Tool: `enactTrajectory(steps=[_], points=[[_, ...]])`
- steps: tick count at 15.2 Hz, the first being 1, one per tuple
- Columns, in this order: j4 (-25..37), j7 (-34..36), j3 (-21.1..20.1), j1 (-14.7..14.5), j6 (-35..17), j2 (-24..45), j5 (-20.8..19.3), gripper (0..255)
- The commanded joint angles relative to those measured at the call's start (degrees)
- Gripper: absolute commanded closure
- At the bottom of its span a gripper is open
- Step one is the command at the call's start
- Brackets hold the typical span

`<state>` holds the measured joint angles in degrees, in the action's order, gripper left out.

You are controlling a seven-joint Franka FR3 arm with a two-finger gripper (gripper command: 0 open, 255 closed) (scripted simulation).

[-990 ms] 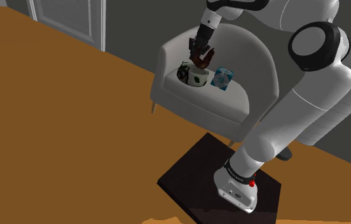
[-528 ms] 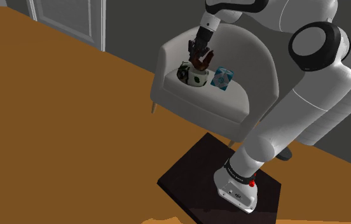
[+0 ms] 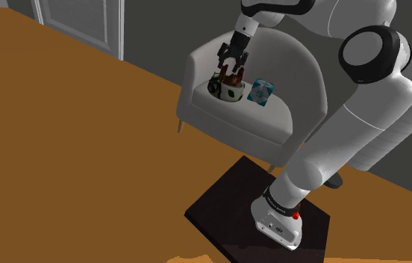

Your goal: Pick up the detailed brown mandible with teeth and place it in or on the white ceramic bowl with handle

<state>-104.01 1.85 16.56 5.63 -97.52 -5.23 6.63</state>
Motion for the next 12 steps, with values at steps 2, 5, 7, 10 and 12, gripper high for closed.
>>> enactTrajectory(steps=[2, 5, 7, 10, 12], points=[[4.47, -0.05, 0.29, 0.20, 3.96, 0.58, 0.09, 0], [8.84, -0.16, 0.59, 0.40, 7.58, 1.40, 0.28, 0], [8.84, -0.16, 0.59, 0.40, 7.58, 1.40, 0.28, 0], [8.84, -0.16, 0.59, 0.40, 7.58, 1.40, 0.28, 0], [8.84, -0.16, 0.59, 0.40, 7.58, 1.40, 0.28, 0]])
